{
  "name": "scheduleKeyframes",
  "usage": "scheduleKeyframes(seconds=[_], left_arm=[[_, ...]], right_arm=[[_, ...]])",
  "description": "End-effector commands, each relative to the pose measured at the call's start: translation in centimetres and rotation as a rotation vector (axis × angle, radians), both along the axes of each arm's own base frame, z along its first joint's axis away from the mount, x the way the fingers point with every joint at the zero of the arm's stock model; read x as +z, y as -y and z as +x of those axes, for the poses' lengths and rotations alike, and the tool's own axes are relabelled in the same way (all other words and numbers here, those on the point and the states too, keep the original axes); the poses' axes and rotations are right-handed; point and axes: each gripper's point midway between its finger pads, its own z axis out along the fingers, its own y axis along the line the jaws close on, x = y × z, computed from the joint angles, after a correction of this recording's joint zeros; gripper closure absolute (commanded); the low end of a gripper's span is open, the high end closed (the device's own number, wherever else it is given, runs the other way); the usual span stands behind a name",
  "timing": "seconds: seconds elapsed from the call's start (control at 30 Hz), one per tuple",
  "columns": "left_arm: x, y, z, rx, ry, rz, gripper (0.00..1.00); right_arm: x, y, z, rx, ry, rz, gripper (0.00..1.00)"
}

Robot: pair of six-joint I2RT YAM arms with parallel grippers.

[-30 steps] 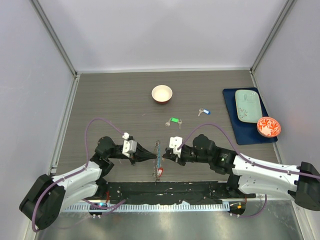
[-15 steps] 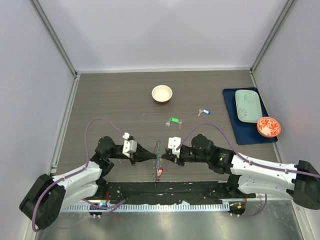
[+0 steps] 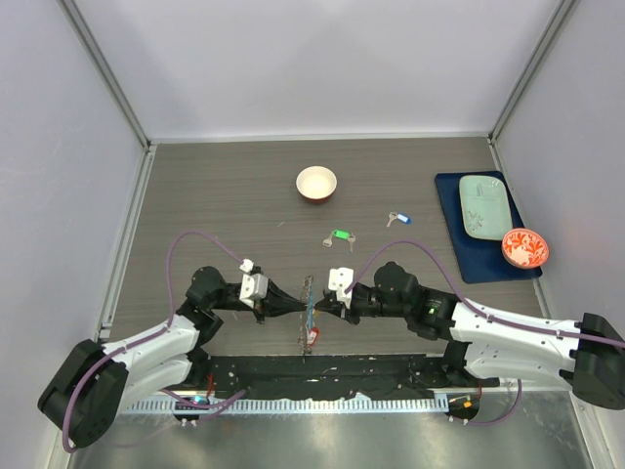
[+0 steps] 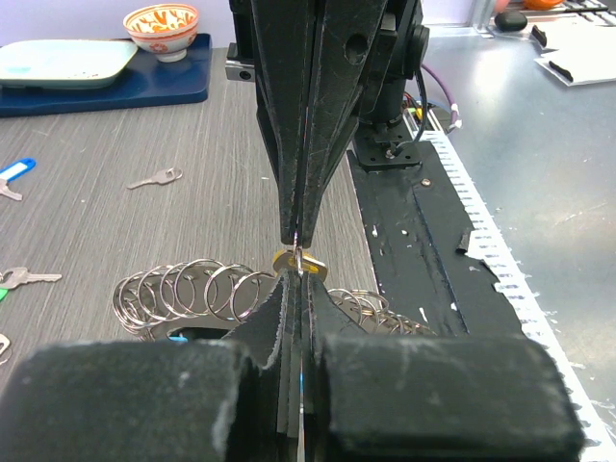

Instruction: Put the keys on the keyring

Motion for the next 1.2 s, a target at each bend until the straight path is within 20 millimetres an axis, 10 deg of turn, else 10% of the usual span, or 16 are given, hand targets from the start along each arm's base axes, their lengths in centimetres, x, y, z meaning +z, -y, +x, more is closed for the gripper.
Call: scheduleKeyframes(seconds=[0.0,1.17], left_arm=[[2.5,0.4,0.3,-0.011,0.092,-0.056,1.00],[2.5,0.4,0.3,-0.011,0.087,-0.055,1.00]], right_arm=[[1.4,0.0,0.6,-0.038,0.017,0.038,0.99],[1.7,-0.5,-0.2,0.013,0.007,0.061,0.99]])
